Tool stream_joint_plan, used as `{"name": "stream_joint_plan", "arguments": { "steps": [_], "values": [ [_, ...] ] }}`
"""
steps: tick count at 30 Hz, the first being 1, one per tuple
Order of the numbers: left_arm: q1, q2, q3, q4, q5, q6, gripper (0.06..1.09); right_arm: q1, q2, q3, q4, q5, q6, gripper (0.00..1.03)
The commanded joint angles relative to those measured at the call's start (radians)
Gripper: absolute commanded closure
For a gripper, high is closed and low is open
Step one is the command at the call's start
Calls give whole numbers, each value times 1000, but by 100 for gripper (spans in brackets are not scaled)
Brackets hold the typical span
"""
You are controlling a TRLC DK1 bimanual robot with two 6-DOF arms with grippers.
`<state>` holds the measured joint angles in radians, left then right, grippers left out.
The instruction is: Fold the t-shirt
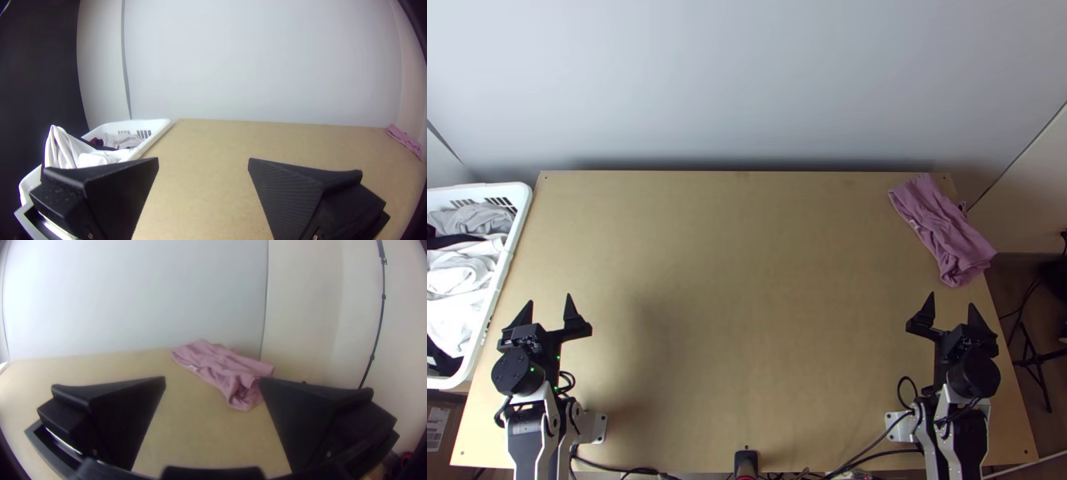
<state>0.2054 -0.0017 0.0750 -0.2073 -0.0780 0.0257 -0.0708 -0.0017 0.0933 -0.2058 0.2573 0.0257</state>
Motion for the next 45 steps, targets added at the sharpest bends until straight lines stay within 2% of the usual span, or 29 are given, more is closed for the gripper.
{"name": "stream_joint_plan", "arguments": {
  "steps": [1, 6, 13, 19, 26, 30, 38, 42, 45],
  "values": [
    [0, 0, 0, 0, 0, -1, 10, 2, 0, 0, 0, 0, 0, 5],
    [0, 0, 0, 0, 0, -1, 10, 6, 0, 0, -1, -1, 10, 5],
    [-6, 0, 0, 2, 1, -9, 10, 49, -3, 0, -33, -1, 269, 5],
    [-11, 0, 0, 0, 1, -7, 10, 52, -3, 0, -58, 0, 326, 5],
    [-3, -1, 2, 5, 4, -18, 10, 48, -3, 3, -46, 2, 319, 5],
    [-44, -1, 3, 11, 9, -21, 10, 29, -3, 3, -44, 3, 284, 5],
    [-50, -1, 2, 11, 9, -76, 10, 23, -3, 6, -41, 0, 295, 5],
    [-49, 0, 5, 111, 9, -86, 11, 23, -3, 28, 23, 2, 292, 5],
    [-64, 20, 31, 131, 26, -40, 11, 49, -1, 77, 91, -23, 255, 5]
  ]
}}
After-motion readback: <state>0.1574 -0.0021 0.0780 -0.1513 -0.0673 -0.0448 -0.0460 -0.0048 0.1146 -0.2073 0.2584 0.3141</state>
